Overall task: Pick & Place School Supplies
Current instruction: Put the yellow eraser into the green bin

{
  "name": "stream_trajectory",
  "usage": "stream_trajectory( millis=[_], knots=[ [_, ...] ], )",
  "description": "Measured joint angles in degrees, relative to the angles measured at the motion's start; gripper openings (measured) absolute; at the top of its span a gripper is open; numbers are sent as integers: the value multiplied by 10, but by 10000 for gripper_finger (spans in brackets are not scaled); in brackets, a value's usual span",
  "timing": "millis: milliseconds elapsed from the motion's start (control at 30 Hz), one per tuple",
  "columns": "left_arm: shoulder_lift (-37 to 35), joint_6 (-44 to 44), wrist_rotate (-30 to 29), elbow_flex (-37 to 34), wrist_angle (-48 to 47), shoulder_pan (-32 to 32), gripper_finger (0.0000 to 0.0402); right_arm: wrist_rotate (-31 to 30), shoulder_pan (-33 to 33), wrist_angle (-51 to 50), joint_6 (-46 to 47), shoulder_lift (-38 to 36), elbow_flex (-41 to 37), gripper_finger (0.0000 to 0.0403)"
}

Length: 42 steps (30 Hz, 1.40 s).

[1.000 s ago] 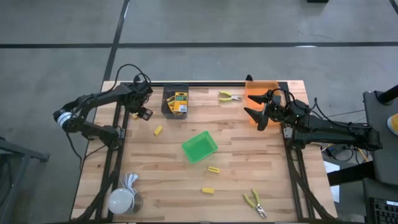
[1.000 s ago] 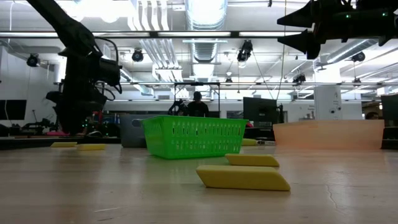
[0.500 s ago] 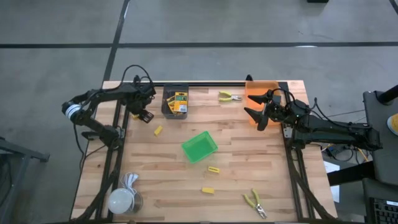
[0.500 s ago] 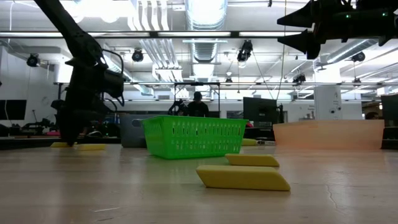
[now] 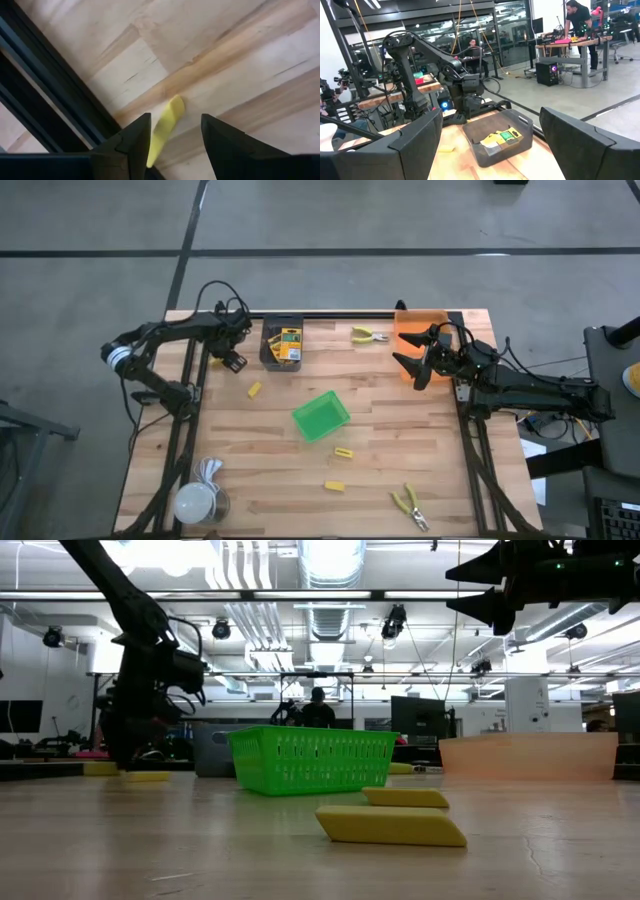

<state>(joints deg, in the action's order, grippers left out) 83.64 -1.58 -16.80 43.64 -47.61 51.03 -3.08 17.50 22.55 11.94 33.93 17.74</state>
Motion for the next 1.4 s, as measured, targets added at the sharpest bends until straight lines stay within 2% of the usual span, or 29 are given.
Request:
stream_trajectory(
  millis=[533,667,867,967,1400],
  knots=[
    [16,-20,5,-15,13,2,170,0,0,0,0,0,0,327],
    [16,-21,9,-15,13,2,135,0,0,0,0,0,0,327],
    [17,-21,3,-17,11,2,61,0,0,0,0,0,0,327],
    [17,-21,2,-17,9,3,39,0,0,0,0,0,0,327],
    [6,-34,15,19,-60,2,41,0,0,0,0,0,0,327]
  ],
)
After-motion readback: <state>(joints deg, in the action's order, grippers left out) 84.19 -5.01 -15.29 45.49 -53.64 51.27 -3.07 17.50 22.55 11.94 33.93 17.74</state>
